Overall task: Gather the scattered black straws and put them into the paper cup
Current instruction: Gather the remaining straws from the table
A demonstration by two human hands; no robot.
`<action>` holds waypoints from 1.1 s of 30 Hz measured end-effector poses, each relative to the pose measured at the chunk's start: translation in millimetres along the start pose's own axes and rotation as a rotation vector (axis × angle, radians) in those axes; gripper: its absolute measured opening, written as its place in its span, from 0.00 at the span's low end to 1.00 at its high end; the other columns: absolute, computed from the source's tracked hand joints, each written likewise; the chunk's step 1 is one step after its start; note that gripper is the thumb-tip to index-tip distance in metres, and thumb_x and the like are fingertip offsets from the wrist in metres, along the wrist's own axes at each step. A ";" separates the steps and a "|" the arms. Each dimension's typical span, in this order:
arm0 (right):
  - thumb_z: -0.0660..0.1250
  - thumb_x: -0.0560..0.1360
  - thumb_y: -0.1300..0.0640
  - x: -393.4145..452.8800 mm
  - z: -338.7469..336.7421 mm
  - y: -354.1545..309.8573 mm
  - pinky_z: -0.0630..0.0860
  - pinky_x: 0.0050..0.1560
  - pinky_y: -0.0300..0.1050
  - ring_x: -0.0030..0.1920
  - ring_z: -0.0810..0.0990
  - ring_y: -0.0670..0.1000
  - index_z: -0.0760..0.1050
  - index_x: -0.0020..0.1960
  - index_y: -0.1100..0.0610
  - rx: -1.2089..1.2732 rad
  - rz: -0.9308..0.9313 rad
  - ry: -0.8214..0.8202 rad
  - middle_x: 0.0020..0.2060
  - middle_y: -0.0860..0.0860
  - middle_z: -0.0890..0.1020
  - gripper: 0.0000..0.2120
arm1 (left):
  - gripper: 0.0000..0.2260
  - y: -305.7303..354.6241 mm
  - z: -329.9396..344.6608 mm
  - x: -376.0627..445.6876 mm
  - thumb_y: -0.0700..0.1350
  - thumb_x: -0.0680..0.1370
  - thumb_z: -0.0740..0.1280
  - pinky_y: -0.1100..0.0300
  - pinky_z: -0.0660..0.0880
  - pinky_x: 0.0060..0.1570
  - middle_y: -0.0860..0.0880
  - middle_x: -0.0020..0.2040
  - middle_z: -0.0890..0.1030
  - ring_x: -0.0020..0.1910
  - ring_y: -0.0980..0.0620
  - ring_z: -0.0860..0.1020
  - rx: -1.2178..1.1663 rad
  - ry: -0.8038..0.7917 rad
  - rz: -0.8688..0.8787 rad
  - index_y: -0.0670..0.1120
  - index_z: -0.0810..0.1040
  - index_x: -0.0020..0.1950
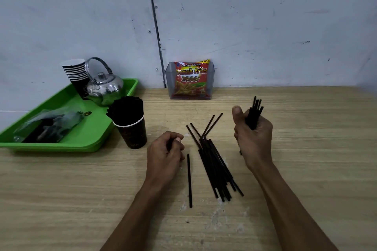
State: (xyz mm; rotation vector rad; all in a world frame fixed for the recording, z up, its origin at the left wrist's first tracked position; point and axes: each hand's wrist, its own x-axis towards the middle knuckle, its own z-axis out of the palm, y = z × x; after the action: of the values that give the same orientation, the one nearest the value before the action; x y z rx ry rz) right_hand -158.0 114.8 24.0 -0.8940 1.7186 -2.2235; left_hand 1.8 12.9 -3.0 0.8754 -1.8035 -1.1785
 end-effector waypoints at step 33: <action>0.66 0.71 0.35 -21.6 -4.1 -6.6 0.77 0.46 0.48 0.47 0.80 0.56 0.74 0.49 0.54 -1.031 0.389 -0.272 0.45 0.52 0.80 0.22 | 0.11 55.5 18.4 -10.7 0.33 0.79 0.54 0.54 0.82 0.36 0.37 0.41 0.81 0.37 0.43 0.84 -0.002 -0.280 -0.499 0.43 0.72 0.56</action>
State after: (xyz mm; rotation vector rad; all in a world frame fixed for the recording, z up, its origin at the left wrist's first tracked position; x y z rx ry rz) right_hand -141.6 130.8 22.2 -0.8383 2.5869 -0.8438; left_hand -16.5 47.4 41.8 1.2574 -1.8543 -1.6853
